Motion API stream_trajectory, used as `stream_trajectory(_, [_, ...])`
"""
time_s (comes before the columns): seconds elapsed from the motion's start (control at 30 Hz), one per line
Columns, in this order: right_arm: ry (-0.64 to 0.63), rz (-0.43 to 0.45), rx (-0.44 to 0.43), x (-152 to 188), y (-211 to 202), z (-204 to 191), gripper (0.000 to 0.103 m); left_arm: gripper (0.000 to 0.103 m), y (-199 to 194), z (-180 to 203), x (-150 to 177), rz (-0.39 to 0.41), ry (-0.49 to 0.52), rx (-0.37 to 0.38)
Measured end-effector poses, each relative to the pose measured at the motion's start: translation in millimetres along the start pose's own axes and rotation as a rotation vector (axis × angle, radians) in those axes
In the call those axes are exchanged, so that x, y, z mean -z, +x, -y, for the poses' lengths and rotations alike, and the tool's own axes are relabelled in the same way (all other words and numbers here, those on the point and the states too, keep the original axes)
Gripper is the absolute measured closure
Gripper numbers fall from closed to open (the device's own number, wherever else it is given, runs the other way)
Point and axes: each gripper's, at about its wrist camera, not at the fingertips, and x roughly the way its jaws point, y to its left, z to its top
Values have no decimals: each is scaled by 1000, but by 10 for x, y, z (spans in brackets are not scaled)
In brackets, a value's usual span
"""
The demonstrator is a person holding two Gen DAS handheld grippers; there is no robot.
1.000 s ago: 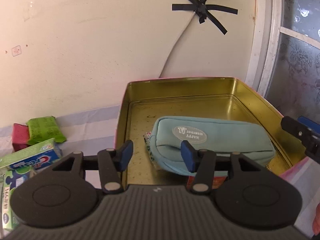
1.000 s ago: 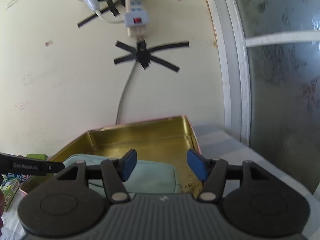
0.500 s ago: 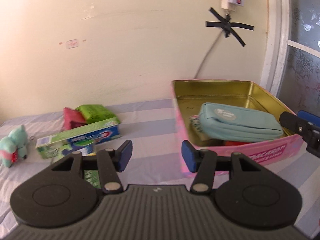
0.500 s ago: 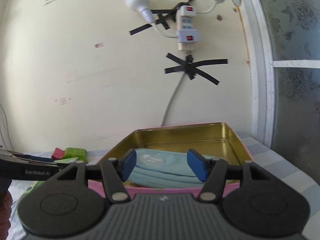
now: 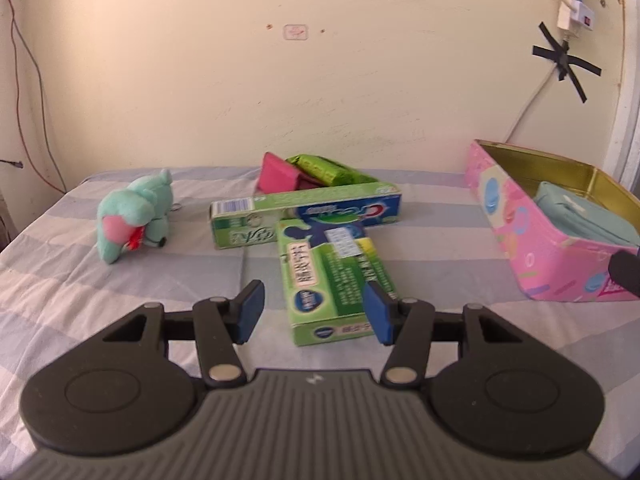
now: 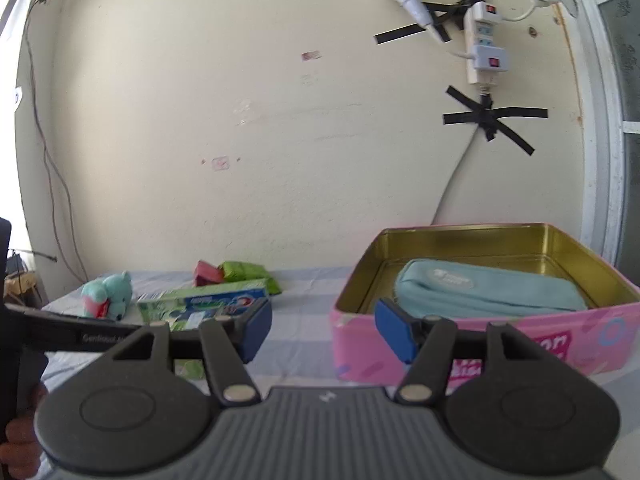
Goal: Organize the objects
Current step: 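Grasp the green toothpaste box with the right tool and place it in the tin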
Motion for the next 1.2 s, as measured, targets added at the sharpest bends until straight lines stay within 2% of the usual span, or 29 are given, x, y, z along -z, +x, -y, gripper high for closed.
stream_trajectory(0.27, [-74,-60,-29,188,127,-292,44,43,177,-268,145,-40,-50,-30])
stream_trajectory(0.3, [-86,-65,-32,212,140,-325,44,36,182,-303,153,-38,-54,-34])
stream_trajectory(0.33, [-96,-70,-35,227,159,-351,44,35,184,-335,165,-32,-55,-40])
stream_trajectory(0.43, [-105,-87,-44,282,223,-404,43,36,170,-381,184,-12,-37,-54])
stream_trajectory(0.6, [-95,-118,-42,398,341,-430,43,36,171,-392,208,7,-24,-36])
stream_trajectory(0.67, [-94,-123,-37,454,360,-429,43,36,154,-388,226,27,-27,-1])
stream_trajectory(0.73, [-93,-121,-30,501,362,-410,43,36,80,-378,253,71,-34,85])
stream_trajectory(0.8, [-54,-107,-29,502,337,-342,43,36,-22,-297,289,120,-6,170])
stream_trajectory(0.87, [3,-85,-3,506,308,-257,43,36,-80,-188,357,153,50,226])
stream_trajectory(1.0, [99,-76,24,509,298,-101,43,35,-114,-53,406,163,137,280])
stream_trajectory(1.2, [118,-87,2,518,317,-57,41,35,-107,-128,392,155,120,283])
